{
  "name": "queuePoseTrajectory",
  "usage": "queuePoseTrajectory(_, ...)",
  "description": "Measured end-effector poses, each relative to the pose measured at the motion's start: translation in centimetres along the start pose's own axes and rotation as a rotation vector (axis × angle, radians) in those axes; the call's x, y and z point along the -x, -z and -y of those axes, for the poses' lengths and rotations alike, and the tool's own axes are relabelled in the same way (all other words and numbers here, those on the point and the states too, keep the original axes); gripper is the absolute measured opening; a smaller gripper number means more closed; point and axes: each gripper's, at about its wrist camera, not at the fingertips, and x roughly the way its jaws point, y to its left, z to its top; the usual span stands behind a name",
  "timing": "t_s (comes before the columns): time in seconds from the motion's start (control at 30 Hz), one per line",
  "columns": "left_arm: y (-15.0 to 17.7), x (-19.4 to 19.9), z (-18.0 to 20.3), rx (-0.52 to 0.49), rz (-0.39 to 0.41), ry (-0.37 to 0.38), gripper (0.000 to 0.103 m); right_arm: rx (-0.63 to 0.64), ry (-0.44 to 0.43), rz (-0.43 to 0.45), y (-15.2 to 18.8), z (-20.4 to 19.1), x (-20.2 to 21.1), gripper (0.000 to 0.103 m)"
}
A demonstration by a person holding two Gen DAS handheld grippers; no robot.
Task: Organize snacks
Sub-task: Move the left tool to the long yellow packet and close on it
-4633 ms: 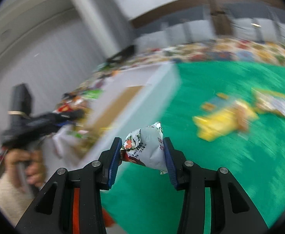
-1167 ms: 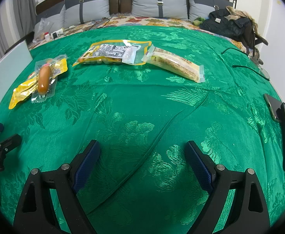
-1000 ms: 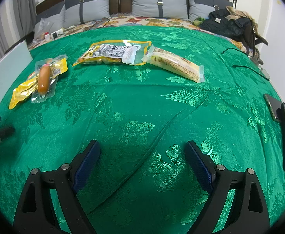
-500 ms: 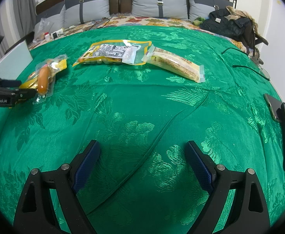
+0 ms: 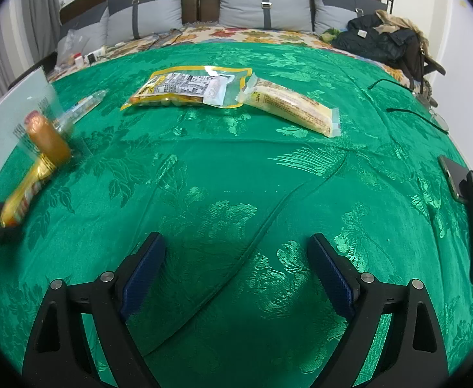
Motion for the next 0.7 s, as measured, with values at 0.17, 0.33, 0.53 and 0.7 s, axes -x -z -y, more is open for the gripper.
queuePoseTrajectory(0.17, -2.3, -1.7, 0.5, -0.009, 0.025, -0.057, 0.085, 0.000, 0.000, 0.000, 0.0, 0.0, 0.0, 0.093)
queuePoseTrajectory(0.33, -2.8, -2.7, 0.7, 0.015, 0.055, -0.048, 0.058, -0.001, -0.001, 0.000, 0.0, 0.0, 0.0, 0.093)
queuePoseTrajectory(0.53, 1.3, -0.1, -0.7, 0.137, 0.062, -0.081, 0.046, 0.000, 0.000, 0.000, 0.0, 0.0, 0.0, 0.093)
queuePoseTrajectory(0.7, 5.7, 1.8, -2.7, 0.231, 0.045, -0.098, 0.051, -0.001, -0.001, 0.000, 0.0, 0.0, 0.0, 0.093)
